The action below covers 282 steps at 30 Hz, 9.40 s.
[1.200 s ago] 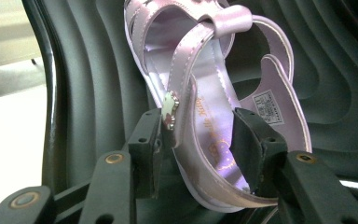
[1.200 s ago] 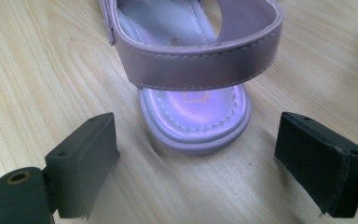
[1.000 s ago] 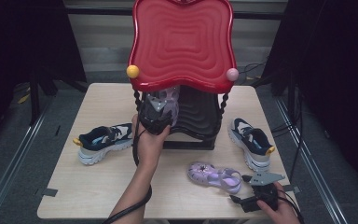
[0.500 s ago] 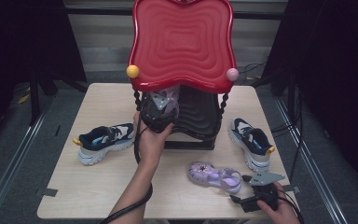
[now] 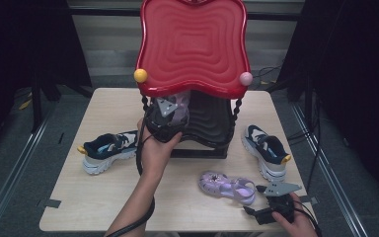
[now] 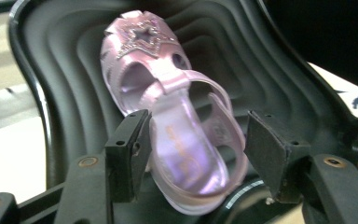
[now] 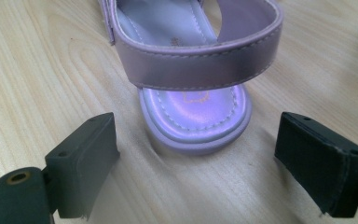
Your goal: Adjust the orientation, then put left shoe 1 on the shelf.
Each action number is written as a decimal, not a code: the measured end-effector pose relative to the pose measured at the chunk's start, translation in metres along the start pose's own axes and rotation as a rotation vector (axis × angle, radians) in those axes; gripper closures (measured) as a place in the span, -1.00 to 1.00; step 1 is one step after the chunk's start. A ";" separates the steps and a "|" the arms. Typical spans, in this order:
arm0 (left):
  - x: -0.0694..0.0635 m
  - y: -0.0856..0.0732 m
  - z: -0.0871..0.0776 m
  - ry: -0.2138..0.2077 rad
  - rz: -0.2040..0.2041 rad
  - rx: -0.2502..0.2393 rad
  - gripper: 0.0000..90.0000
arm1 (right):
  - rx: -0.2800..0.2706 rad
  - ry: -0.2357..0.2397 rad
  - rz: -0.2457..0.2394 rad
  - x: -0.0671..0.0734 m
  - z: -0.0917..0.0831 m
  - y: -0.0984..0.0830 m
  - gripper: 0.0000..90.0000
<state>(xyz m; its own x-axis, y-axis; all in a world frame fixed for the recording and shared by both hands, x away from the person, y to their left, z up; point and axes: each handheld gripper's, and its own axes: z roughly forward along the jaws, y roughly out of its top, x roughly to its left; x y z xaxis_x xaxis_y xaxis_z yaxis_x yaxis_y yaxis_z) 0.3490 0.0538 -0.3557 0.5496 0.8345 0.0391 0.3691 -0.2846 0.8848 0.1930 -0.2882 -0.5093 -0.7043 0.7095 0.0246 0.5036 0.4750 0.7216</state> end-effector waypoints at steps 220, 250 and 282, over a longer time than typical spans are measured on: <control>0.025 -0.185 -0.023 -0.308 0.148 0.270 -0.65 | -0.133 -0.077 0.166 0.009 -0.025 0.092 0.81; 0.025 -0.185 -0.023 -0.308 0.149 0.270 -0.65 | -0.298 -0.268 0.244 0.012 -0.014 0.153 0.82; 0.025 -0.185 -0.023 -0.309 0.152 0.273 -0.65 | -0.323 -0.452 0.292 0.013 0.026 0.196 0.82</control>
<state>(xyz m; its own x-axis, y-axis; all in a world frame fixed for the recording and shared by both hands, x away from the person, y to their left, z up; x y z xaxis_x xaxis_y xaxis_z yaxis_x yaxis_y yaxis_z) 0.2774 0.1382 -0.5076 0.7963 0.6046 -0.0178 0.4280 -0.5424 0.7230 0.2954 -0.1723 -0.3853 -0.2438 0.9698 0.0080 0.4171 0.0974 0.9036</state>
